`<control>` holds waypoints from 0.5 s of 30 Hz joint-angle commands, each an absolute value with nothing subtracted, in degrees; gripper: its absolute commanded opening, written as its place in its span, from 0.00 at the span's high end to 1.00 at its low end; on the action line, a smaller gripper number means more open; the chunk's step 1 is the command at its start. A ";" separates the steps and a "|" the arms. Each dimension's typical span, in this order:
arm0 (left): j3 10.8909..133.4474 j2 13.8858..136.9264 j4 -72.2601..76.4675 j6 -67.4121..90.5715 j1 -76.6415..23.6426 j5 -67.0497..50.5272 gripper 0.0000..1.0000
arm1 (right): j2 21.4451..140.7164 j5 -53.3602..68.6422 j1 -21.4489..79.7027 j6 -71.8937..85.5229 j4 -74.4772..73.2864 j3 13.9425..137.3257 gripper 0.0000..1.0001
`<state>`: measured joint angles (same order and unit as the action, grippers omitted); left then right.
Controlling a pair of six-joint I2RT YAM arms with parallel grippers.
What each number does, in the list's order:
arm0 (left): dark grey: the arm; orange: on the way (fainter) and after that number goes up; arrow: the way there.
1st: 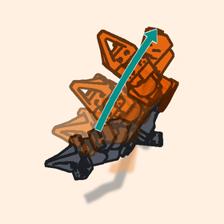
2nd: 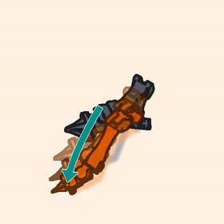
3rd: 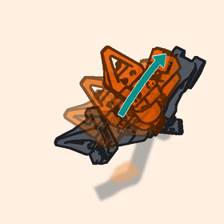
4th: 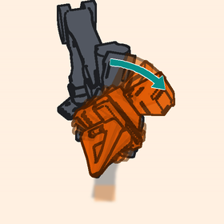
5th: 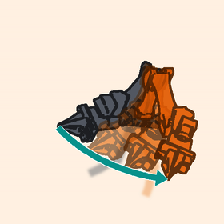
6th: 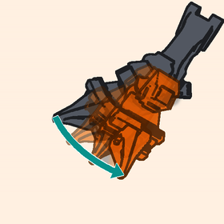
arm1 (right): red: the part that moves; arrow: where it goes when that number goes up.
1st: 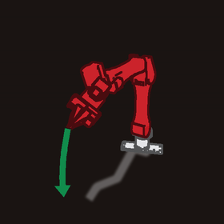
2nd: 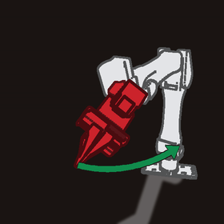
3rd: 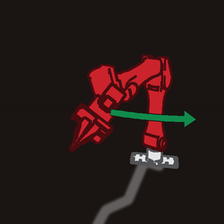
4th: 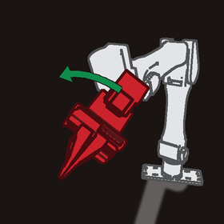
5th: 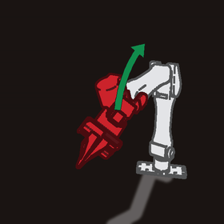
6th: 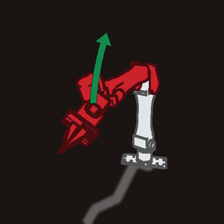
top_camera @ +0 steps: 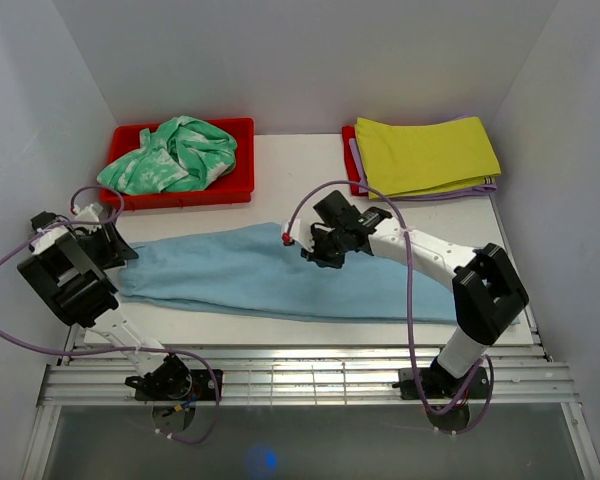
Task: Fold and stack the trousers
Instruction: Fold the trousers
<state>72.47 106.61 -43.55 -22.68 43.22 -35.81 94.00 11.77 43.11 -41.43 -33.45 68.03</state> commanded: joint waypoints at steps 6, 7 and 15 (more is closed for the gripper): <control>69.44 106.53 -41.40 -17.49 41.75 -37.88 0.39 | 104.75 17.58 55.26 -26.29 -8.71 82.61 0.85; 68.65 106.44 -41.31 -17.32 41.57 -37.79 0.39 | 106.42 17.06 56.59 -26.02 -8.09 85.58 0.85; 66.97 104.59 -42.89 -16.00 41.48 -38.49 0.40 | 122.51 12.22 65.30 -23.82 -5.54 97.03 0.92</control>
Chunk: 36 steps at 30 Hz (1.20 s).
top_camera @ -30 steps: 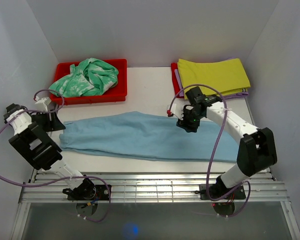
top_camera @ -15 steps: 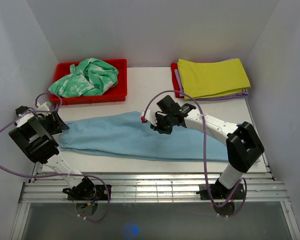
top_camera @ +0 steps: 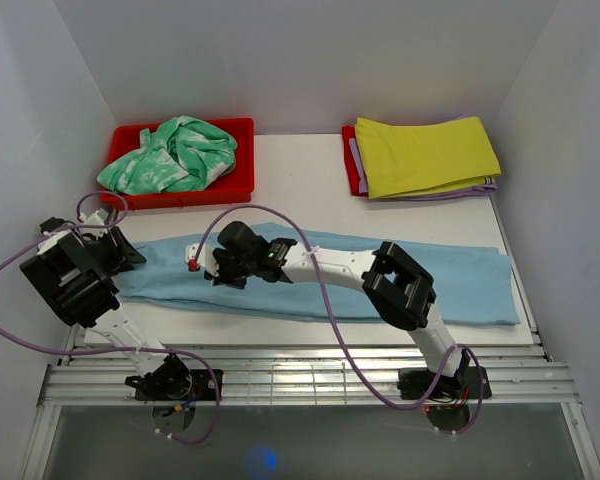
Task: Fold and stack the trousers
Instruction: Fold the trousers
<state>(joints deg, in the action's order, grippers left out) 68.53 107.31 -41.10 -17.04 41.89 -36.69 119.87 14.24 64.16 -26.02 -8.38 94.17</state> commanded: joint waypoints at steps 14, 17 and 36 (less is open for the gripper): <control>68.38 107.05 -39.81 -13.36 41.22 -42.45 0.47 | 125.60 13.18 67.50 -27.25 -8.09 88.86 0.92; 69.26 108.72 -39.38 -12.83 40.87 -41.93 0.46 | 125.77 13.62 67.50 -27.42 -8.26 88.42 0.92; 69.61 107.57 -36.12 -12.92 40.96 -35.42 0.27 | 126.65 15.64 67.50 -27.07 -9.23 88.86 0.92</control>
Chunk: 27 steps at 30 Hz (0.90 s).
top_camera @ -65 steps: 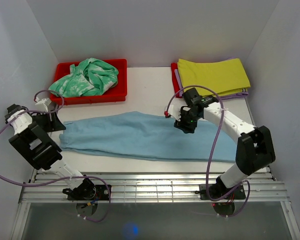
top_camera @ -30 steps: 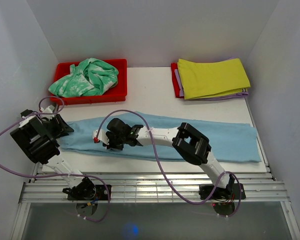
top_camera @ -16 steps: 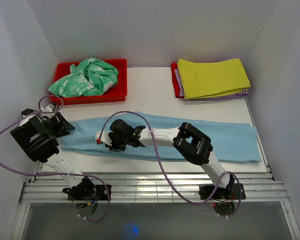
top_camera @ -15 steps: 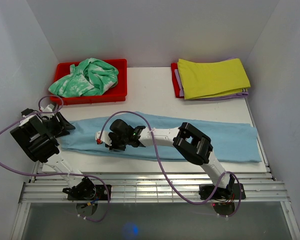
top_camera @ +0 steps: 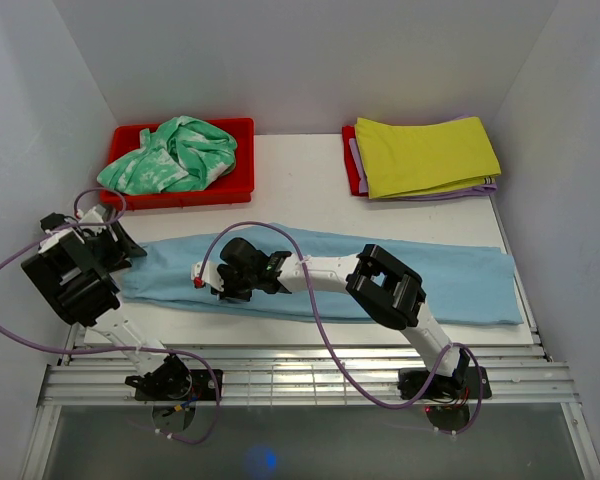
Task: Fold and stack the trousers
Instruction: Fold the trousers
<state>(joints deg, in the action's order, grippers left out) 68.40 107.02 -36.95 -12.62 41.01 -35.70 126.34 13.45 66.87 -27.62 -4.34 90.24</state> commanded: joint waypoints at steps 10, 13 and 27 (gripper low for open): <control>69.61 108.72 -36.39 -13.62 40.78 -44.12 0.58 | 127.53 16.61 67.41 -27.25 -9.67 89.12 0.92; 71.63 109.07 -36.48 -12.75 40.87 -45.35 0.75 | 127.53 16.79 67.50 -27.33 -9.84 88.95 0.92; 84.10 113.37 -33.56 -9.49 40.61 -43.24 1.00 | 126.65 17.49 67.76 -27.07 -9.76 85.52 0.92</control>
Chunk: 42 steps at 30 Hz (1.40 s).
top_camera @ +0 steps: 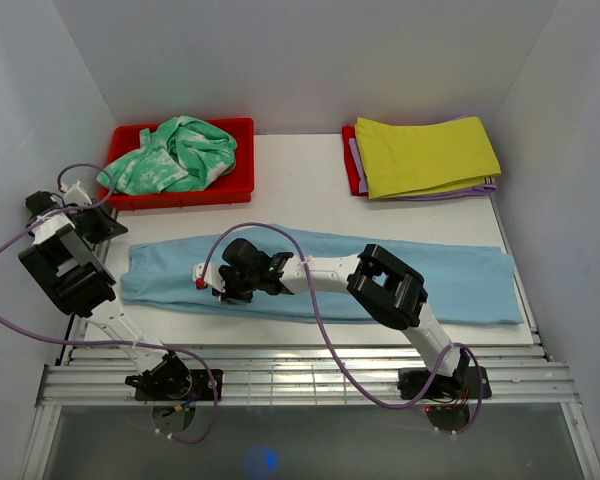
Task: Fold and stack the trousers
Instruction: Fold the trousers
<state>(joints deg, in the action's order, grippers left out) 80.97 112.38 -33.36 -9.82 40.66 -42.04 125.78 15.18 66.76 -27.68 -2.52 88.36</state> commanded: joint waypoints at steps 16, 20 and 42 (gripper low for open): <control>68.12 108.64 -36.21 -16.43 42.19 -38.41 0.36 | 126.12 17.67 67.59 -26.98 -10.28 86.31 0.92; 64.52 106.53 -36.30 -16.88 42.28 -37.88 0.36 | 127.09 17.84 67.59 -27.07 -11.16 87.63 0.92; 86.65 118.99 -36.30 -9.76 41.49 -40.17 1.00 | 127.53 17.93 67.68 -27.51 -12.39 87.10 0.92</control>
